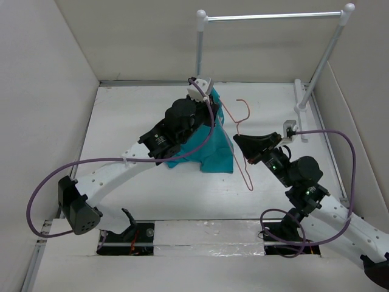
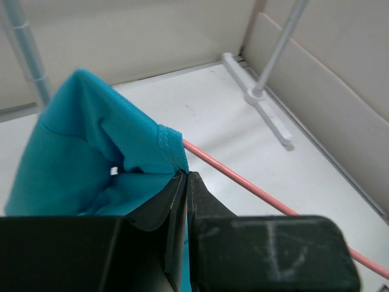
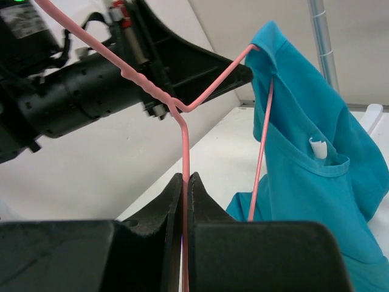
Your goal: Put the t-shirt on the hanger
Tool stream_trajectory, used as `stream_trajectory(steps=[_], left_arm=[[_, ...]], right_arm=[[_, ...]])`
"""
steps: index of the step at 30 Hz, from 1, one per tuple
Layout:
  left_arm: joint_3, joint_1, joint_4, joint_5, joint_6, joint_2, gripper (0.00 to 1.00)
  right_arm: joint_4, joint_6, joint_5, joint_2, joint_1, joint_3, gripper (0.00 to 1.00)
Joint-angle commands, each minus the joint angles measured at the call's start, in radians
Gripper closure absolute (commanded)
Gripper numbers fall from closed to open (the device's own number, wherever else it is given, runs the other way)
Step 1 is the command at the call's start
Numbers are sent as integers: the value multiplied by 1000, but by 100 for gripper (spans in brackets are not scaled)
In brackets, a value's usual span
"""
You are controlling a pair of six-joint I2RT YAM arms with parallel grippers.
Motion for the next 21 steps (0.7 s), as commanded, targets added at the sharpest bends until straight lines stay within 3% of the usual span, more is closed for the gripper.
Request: stream_trajectory(steps=[1,12,21], left_arm=[[-31,-21,66,83,-27,-81,100],[-94,-21,79,389,-86,-175,100],[-123,-21,-4,473,-92,-256,100]], right_arm=[[130,-11,22,23,8,33,100],[275,-29,-4,208,8,62,100],[553,8,-44,345,-83,50,100]])
